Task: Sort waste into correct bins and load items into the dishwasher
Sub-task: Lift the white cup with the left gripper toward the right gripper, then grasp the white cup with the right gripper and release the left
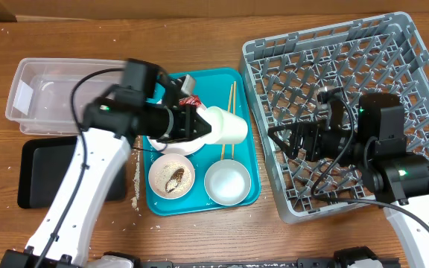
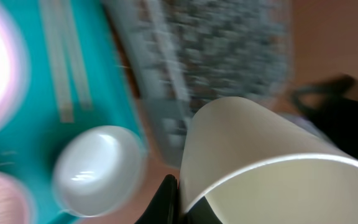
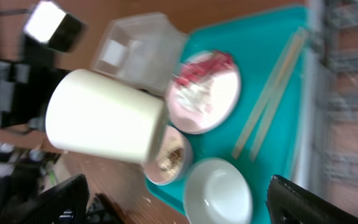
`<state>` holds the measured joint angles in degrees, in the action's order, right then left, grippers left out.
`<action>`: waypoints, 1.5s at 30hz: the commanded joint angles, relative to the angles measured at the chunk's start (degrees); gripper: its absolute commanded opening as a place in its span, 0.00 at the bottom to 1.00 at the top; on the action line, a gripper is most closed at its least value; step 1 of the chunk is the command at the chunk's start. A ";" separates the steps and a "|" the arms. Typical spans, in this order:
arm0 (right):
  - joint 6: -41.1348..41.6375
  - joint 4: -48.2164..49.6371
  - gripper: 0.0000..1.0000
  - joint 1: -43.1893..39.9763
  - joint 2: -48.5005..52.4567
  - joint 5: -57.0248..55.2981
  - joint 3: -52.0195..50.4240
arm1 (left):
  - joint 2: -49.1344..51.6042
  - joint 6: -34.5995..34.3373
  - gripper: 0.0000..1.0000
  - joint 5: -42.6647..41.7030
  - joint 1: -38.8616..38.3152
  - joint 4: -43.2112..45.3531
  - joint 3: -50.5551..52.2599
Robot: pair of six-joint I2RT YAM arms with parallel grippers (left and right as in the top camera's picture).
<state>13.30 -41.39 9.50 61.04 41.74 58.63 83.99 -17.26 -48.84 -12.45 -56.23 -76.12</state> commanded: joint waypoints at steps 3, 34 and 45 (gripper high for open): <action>0.26 7.96 0.93 6.40 -0.07 6.82 1.66 | 0.37 9.35 0.04 -31.28 1.75 -0.96 -0.48; 3.26 21.75 0.60 13.88 1.31 11.37 1.77 | 0.37 10.82 0.54 -29.66 0.09 -6.23 -0.48; -0.02 1.53 0.57 11.67 -4.57 -16.87 6.54 | 0.39 3.63 1.00 -5.99 0.83 -6.36 -0.48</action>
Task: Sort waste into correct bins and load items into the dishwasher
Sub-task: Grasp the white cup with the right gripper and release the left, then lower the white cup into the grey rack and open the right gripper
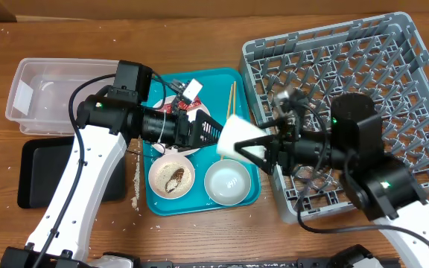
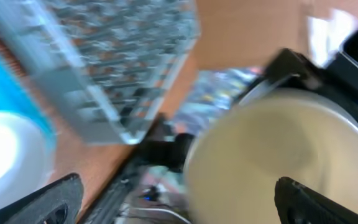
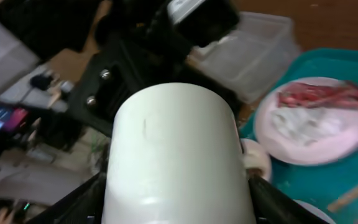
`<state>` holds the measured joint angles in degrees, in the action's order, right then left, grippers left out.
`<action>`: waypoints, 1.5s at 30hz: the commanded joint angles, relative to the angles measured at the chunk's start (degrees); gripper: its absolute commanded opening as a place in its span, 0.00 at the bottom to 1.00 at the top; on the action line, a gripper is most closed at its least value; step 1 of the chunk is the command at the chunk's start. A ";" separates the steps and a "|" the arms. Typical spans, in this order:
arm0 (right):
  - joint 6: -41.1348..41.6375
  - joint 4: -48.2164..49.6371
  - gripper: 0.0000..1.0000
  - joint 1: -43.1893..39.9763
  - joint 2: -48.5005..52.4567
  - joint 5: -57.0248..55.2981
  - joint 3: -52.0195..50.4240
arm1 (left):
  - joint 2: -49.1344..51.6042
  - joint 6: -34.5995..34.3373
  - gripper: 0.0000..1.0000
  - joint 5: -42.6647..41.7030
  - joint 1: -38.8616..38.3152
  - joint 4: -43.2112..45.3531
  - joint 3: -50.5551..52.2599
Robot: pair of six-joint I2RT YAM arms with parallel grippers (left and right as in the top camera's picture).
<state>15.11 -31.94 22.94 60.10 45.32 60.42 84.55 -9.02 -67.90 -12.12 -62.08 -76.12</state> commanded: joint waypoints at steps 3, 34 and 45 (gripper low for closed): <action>-1.36 -19.50 0.57 -2.54 -5.35 -37.11 9.20 | -0.17 -6.64 1.00 18.99 0.63 -0.42 -0.50; 9.99 -42.66 0.97 -5.81 22.29 -41.33 7.72 | -0.17 -7.69 1.00 24.00 0.52 -2.25 -0.48; 7.32 -39.65 0.98 -3.48 12.98 -41.16 15.45 | -0.20 -6.43 0.96 27.58 -1.55 -2.64 -0.48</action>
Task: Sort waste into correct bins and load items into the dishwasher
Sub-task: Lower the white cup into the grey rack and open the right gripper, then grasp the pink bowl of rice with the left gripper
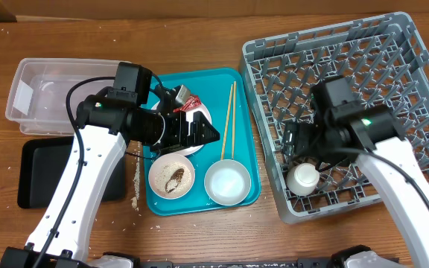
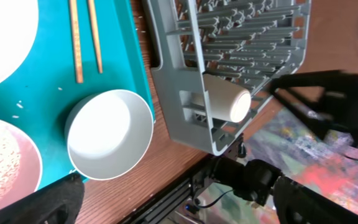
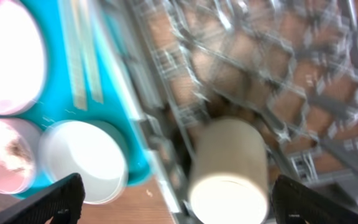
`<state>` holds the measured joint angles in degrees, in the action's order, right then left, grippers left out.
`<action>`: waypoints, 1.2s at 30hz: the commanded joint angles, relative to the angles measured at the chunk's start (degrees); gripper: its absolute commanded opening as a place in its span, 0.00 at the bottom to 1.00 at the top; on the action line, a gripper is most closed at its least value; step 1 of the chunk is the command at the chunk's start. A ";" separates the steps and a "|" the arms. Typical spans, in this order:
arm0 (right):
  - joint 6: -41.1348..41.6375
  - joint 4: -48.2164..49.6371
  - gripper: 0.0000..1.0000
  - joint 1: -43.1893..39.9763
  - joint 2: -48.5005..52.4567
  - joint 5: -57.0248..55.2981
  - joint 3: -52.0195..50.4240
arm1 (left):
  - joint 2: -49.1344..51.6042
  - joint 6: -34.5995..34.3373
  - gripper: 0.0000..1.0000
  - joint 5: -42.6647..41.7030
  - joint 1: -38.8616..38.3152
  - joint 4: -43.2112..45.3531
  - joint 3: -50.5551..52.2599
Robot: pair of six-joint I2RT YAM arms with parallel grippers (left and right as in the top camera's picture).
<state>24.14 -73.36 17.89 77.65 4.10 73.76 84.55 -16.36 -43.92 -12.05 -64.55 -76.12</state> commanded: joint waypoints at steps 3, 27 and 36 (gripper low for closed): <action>-1.64 5.09 0.96 2.36 -7.26 0.11 2.12 | -0.17 -1.20 0.91 15.58 -6.19 -1.29 -0.04; -1.44 9.44 0.96 2.36 -8.28 2.67 2.05 | 4.96 -26.58 0.69 55.56 -27.41 8.57 14.10; -1.46 9.42 0.96 2.36 -6.91 4.57 2.05 | 11.06 -28.09 0.64 57.20 -23.23 14.29 15.15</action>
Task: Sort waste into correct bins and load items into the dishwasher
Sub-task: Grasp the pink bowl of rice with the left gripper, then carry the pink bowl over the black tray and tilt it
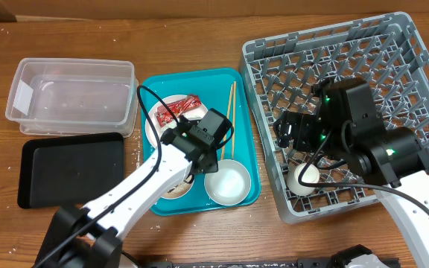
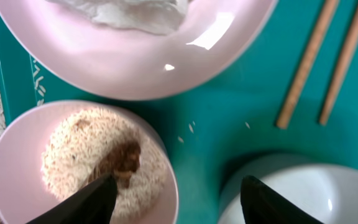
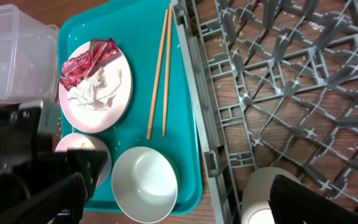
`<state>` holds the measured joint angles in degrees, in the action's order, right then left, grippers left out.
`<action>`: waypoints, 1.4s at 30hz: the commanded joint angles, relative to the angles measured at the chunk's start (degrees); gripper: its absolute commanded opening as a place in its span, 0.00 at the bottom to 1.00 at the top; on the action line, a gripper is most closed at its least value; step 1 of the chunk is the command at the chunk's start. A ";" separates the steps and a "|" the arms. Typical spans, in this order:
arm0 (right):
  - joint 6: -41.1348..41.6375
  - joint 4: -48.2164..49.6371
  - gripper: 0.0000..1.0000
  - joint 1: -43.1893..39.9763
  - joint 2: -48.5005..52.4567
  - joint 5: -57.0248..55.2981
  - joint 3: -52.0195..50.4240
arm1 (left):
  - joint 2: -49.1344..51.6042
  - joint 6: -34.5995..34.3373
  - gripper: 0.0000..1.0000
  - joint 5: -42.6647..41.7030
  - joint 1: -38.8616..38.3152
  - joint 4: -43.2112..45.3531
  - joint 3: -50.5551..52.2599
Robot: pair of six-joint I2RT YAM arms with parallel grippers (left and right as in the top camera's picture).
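Note:
The teal tray [image 1: 240, 100] holds a pink plate [image 2: 135, 62] with a crumpled tissue [image 3: 95, 93] and a red wrapper [image 3: 82, 62]. It also holds two chopsticks [image 3: 160, 74], a pink bowl of rice [image 2: 86, 162] and an empty white bowl [image 3: 145, 183]. My left gripper [image 2: 179, 199] is open and hangs low over the tray between the two bowls. A white cup [image 1: 304, 177] lies on its side in the grey rack [image 1: 423, 89]. My right gripper [image 3: 179, 202] is open above the rack's left edge, apart from the cup.
A clear plastic bin [image 1: 73, 97] stands at the back left, with a black tray [image 1: 73, 167] in front of it. Spilled rice grains [image 1: 135, 186] lie on the wood beside the teal tray. The rack's many pegs stand upright.
My left gripper has come down from beside the pink plate to just over the tray between the rice bowl and the white bowl. My right gripper has drawn back from the cup, which stays in the rack.
My left gripper held the white cup over the tray while the right one waited open over the rack. Then the cup was between both grippers. Then it lay in the rack's front left with both grippers open. Now the left gripper is low over the bowls.

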<state>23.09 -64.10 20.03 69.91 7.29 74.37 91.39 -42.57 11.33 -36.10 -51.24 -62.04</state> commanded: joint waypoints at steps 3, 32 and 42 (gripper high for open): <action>-0.42 -0.11 0.96 0.22 1.55 1.44 1.44 | 8.63 1.55 0.59 -1.05 0.83 3.02 1.07; -0.44 -0.96 0.98 0.22 2.23 1.40 1.44 | -11.08 31.82 0.04 -46.36 49.13 -16.85 -6.97; -0.44 -1.57 0.98 0.22 2.23 1.40 1.44 | 6.67 51.32 0.09 -69.72 71.63 -24.81 -6.97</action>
<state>23.05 -65.63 20.03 72.18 8.62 74.37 93.91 -0.73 -45.76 31.46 -74.96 -68.40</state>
